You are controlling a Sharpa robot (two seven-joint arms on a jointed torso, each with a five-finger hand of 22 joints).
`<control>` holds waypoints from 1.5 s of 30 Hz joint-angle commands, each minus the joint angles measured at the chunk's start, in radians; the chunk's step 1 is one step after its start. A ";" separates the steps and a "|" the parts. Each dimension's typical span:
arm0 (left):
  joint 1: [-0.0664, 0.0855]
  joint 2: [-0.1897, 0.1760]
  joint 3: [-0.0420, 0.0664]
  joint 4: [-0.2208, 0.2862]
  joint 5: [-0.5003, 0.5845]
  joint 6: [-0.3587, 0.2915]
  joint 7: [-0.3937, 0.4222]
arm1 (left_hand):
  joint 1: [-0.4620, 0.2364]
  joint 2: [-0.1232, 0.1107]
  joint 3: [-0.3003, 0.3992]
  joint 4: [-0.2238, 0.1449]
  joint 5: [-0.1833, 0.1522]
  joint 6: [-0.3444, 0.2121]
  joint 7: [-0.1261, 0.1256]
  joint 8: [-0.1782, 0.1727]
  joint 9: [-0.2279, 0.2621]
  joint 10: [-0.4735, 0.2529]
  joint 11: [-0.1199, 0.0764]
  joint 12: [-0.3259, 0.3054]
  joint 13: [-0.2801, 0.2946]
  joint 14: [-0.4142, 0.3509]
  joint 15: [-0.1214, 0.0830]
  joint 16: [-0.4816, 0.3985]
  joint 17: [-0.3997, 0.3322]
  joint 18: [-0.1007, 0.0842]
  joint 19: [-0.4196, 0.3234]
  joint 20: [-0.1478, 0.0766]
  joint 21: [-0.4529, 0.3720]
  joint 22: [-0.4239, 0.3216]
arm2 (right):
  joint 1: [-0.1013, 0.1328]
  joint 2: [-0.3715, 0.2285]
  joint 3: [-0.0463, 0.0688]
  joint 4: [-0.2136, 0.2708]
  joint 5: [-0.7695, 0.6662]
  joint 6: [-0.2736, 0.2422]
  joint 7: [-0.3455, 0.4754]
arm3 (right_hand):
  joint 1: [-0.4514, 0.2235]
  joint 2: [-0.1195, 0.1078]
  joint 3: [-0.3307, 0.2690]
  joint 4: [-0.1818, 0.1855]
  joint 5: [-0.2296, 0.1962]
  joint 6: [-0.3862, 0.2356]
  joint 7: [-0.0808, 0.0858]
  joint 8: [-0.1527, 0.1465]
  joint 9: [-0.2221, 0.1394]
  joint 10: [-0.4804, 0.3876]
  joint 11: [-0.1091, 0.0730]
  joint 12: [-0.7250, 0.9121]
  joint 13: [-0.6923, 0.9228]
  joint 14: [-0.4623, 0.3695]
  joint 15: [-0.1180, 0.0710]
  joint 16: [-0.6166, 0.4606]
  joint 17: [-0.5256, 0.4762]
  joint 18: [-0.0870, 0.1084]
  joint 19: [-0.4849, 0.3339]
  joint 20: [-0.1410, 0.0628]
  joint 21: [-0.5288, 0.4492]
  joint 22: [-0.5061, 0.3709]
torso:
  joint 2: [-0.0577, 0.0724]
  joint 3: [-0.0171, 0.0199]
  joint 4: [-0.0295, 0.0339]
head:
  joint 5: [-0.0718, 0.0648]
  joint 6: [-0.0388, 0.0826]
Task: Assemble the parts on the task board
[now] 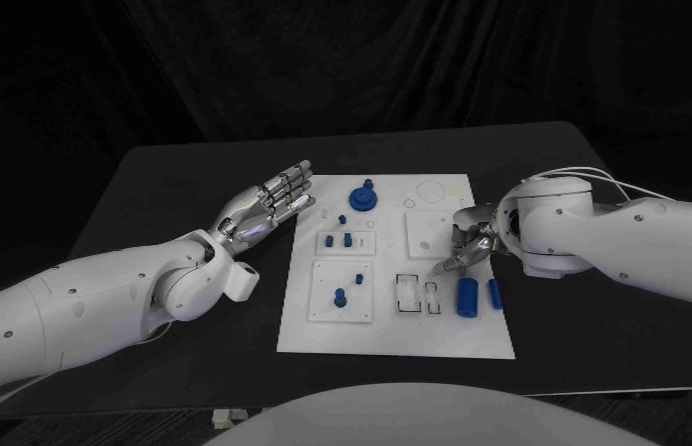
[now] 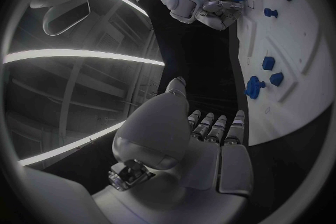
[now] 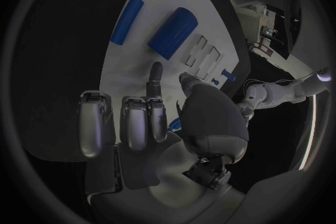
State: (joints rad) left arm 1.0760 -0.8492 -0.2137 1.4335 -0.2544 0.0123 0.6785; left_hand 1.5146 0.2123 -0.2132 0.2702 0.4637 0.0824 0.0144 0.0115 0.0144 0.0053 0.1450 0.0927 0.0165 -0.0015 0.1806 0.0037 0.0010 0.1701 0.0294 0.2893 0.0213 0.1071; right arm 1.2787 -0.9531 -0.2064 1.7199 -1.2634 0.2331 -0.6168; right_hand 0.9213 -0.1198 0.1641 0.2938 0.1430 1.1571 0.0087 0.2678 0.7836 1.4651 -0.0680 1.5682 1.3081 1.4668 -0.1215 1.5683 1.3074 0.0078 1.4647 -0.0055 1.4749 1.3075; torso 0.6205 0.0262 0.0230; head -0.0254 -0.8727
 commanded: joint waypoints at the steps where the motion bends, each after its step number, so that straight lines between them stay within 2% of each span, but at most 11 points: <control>1: -0.002 0.000 0.001 0.002 0.007 0.013 0.039 | 0.008 0.001 0.005 -0.001 0.005 -0.001 0.009 0.004 0.001 0.000 0.009 0.001 0.000 0.001 0.006 -0.004 -0.001 0.004 0.002 0.002 0.006 0.001 | -0.001 -0.014 0.000 0.015 0.017 -0.114 0.018 | -0.020 0.001 -0.006 0.001 -0.042 -0.013 0.000 -0.005 0.009 0.106 0.009 0.003 0.263 0.104 0.008 0.003 0.263 0.017 0.062 0.005 0.004 0.230 | 0.000 -0.0001 0.0000 | 0.000 0.000; 5: -0.002 -0.002 0.001 0.003 0.007 0.013 0.042 | 0.009 0.002 0.006 -0.001 0.005 0.001 0.010 0.004 0.001 0.000 0.009 0.002 0.001 0.001 0.006 -0.004 -0.001 0.004 0.002 0.002 0.006 0.002 | 0.007 -0.037 0.000 0.036 0.019 -0.149 0.024 | -0.030 0.000 -0.008 0.001 -0.061 -0.020 0.002 -0.001 0.017 0.106 0.009 0.003 0.263 0.104 0.009 0.003 0.263 0.014 0.067 0.006 0.014 0.234 | 0.000 0.0000 -0.0001 | -0.001 0.000; 9: -0.002 -0.003 0.001 0.003 0.007 0.013 0.044 | 0.009 0.002 0.006 -0.001 0.005 0.001 0.010 0.004 0.001 0.000 0.009 0.002 0.001 0.001 0.006 -0.004 -0.001 0.004 0.002 0.002 0.006 0.002 | 0.019 -0.063 0.000 0.050 0.017 -0.132 0.012 | -0.041 -0.002 -0.011 0.002 -0.076 -0.021 0.001 0.007 0.027 0.106 0.009 0.003 0.263 0.104 0.009 0.003 0.263 0.012 0.071 0.006 0.022 0.237 | 0.000 0.0000 -0.0001 | -0.003 0.000; 10: -0.002 -0.003 0.001 0.003 0.007 0.013 0.045 | 0.009 0.002 0.006 -0.001 0.005 0.001 0.010 0.004 0.001 0.000 0.009 0.002 0.001 0.001 0.006 -0.004 -0.001 0.004 0.002 0.002 0.006 0.002 | 0.020 -0.069 0.000 0.052 0.014 -0.122 0.009 | -0.045 0.002 -0.011 0.002 -0.079 -0.021 0.001 0.008 0.029 0.106 0.009 0.003 0.263 0.104 0.009 0.003 0.263 0.012 0.071 0.006 0.021 0.236 | 0.000 0.0000 -0.0001 | -0.003 0.000; 12: -0.002 -0.003 0.001 0.003 0.007 0.012 0.045 | 0.009 0.002 0.007 -0.002 0.006 0.002 0.011 0.004 0.001 0.000 0.009 0.003 0.001 0.001 0.006 -0.004 -0.001 0.004 0.002 0.002 0.006 0.002 | 0.023 -0.077 0.000 0.055 0.007 -0.100 0.003 | -0.061 0.031 -0.020 -0.001 -0.067 -0.016 -0.001 0.013 0.033 0.106 0.008 0.003 0.263 0.104 0.008 0.003 0.263 0.012 0.072 0.006 0.023 0.237 | 0.000 0.0000 -0.0003 | -0.002 0.000; 14: -0.002 -0.003 0.001 0.003 0.007 0.012 0.045 | 0.009 0.002 0.007 -0.002 0.006 0.002 0.011 0.004 0.001 0.000 0.009 0.003 0.001 0.001 0.006 -0.004 -0.001 0.004 0.002 0.002 0.006 0.002 | 0.024 -0.083 0.000 0.057 -0.001 -0.075 -0.002 | -0.066 0.040 -0.027 -0.002 -0.058 -0.008 -0.003 0.014 0.033 0.106 0.006 0.003 0.263 0.104 0.008 0.003 0.263 0.012 0.072 0.005 0.022 0.237 | -0.001 0.0001 -0.0004 | -0.002 0.000; 17: -0.003 -0.003 0.001 0.003 0.007 0.012 0.044 | 0.009 0.002 0.007 -0.002 0.006 0.002 0.011 0.004 0.001 0.000 0.009 0.003 0.001 0.001 0.006 -0.004 -0.001 0.004 0.002 0.002 0.006 0.002 | 0.025 -0.087 0.000 0.057 -0.014 -0.040 -0.009 | -0.074 0.055 -0.038 -0.003 -0.056 0.004 -0.005 0.005 0.021 0.106 0.005 0.003 0.263 0.104 0.006 0.003 0.263 0.012 0.072 0.004 0.023 0.237 | 0.000 0.0001 0.0000 | -0.004 0.000; 20: -0.003 -0.003 0.001 0.003 0.007 0.012 0.044 | 0.009 0.002 0.007 -0.002 0.006 0.002 0.011 0.004 0.001 0.000 0.009 0.003 0.001 0.001 0.006 -0.004 -0.001 0.004 0.002 0.002 0.006 0.002 | 0.026 -0.086 0.000 0.057 -0.022 -0.009 -0.013 | -0.074 0.070 -0.055 -0.004 -0.049 0.024 -0.006 -0.022 -0.013 0.106 0.004 0.003 0.263 0.104 0.005 0.003 0.263 0.012 0.072 0.002 0.023 0.237 | -0.001 -0.0001 0.0000 | -0.003 0.000; 28: -0.003 -0.004 0.001 0.004 0.007 0.012 0.043 | 0.010 0.002 0.007 -0.002 0.006 0.003 0.012 0.005 0.002 0.000 0.010 0.005 0.001 0.001 0.006 -0.004 -0.001 0.004 0.003 0.002 0.006 0.002 | 0.025 -0.068 0.000 0.048 -0.029 0.057 -0.022 | -0.081 0.089 -0.079 -0.004 -0.038 0.071 -0.010 -0.056 -0.067 0.106 0.002 0.003 0.263 0.104 0.003 0.003 0.263 0.012 0.072 0.001 0.023 0.237 | 0.000 -0.0009 0.0000 | -0.001 0.000; 33: -0.003 -0.005 0.001 0.005 0.007 0.013 0.042 | 0.011 0.002 0.008 -0.003 0.007 0.004 0.013 0.005 0.002 0.001 0.011 0.006 0.001 0.001 0.006 -0.004 -0.001 0.004 0.003 0.002 0.006 0.002 | 0.021 -0.047 0.000 0.037 -0.023 0.063 -0.024 | -0.088 0.103 -0.094 -0.005 -0.029 0.081 -0.006 -0.091 -0.110 0.106 0.005 0.003 0.263 0.104 0.004 0.003 0.263 0.013 0.070 0.001 0.018 0.235 | 0.000 -0.0003 0.0007 | -0.002 0.000; 45: -0.003 -0.001 0.001 0.003 0.007 0.018 0.037 | 0.012 0.002 0.008 -0.004 0.007 0.004 0.014 0.005 0.002 0.001 0.012 0.005 0.001 0.001 0.006 -0.004 -0.001 0.004 0.003 0.002 0.006 0.002 | 0.012 -0.006 0.000 0.027 -0.012 0.053 -0.025 | -0.104 0.105 -0.123 -0.002 -0.053 0.079 0.004 -0.130 -0.157 0.106 0.011 0.003 0.263 0.104 0.010 0.003 0.263 0.016 0.066 0.006 0.008 0.232 | 0.001 -0.0004 0.0013 | -0.004 0.000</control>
State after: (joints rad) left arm 1.0745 -0.8528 -0.2137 1.4349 -0.2544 0.0175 0.6785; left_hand 1.5149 0.2125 -0.2104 0.2675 0.4675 0.0895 0.0216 0.0115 0.0151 0.0052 0.1522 0.0926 0.0164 -0.0015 0.1805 0.0037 0.0016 0.1701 0.0294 0.2893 0.0213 0.1079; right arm 1.2931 -0.9605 -0.2068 1.7489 -1.2764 0.2685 -0.6218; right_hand 0.8289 -0.0152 0.0454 0.2911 0.0951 1.2349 0.0089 0.1420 0.6281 1.4675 -0.0654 1.5682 1.3076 1.4631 -0.1178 1.5683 1.3073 0.0078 1.4647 -0.0055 1.4894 1.3073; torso 0.6209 0.0256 0.0244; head -0.0298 -0.8727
